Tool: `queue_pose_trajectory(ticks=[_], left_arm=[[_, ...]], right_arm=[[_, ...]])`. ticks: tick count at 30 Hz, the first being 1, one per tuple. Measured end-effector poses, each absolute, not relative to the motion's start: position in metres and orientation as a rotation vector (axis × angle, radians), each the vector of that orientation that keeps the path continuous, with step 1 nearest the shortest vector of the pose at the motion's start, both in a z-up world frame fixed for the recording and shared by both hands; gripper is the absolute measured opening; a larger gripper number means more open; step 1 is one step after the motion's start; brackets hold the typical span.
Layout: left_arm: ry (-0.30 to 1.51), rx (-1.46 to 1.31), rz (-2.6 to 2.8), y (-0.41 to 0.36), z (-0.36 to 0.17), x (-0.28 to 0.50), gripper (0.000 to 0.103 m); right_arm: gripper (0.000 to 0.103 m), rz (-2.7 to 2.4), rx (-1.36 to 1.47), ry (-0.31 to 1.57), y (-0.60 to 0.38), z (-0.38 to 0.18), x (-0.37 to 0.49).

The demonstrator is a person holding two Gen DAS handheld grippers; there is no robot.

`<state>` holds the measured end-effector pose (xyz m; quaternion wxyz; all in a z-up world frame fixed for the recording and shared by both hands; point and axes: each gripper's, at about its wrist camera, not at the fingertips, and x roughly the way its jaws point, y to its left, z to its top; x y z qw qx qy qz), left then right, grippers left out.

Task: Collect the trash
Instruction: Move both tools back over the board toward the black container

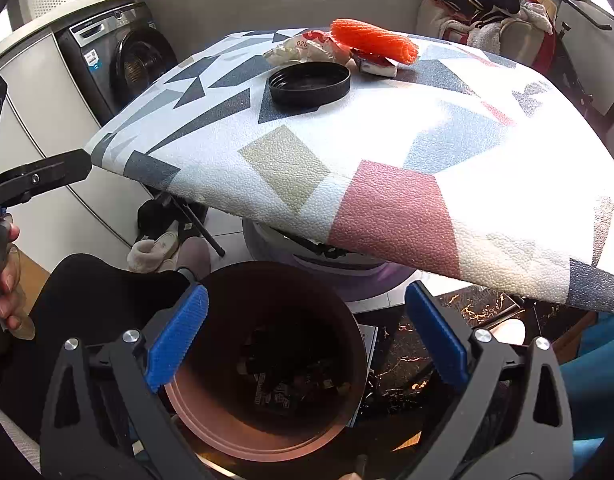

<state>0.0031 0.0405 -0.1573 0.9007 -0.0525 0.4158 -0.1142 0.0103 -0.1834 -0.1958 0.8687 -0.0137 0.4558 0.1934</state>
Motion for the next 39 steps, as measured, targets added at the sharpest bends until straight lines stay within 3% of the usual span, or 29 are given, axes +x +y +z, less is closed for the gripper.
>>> queue_pose_trajectory(ticks=[15,39], left_arm=[[0.825,-0.13,-0.234,0.048,-0.152,0.019,0.097],[0.829,-0.085,-0.342,0.03,-0.15,0.096,0.097]], right_arm=[[0.097,0.4,-0.019,0.877,-0.206,-0.165,0.04],[0.097,0.275,0.062,0.853,-0.254,-0.162,0.105]])
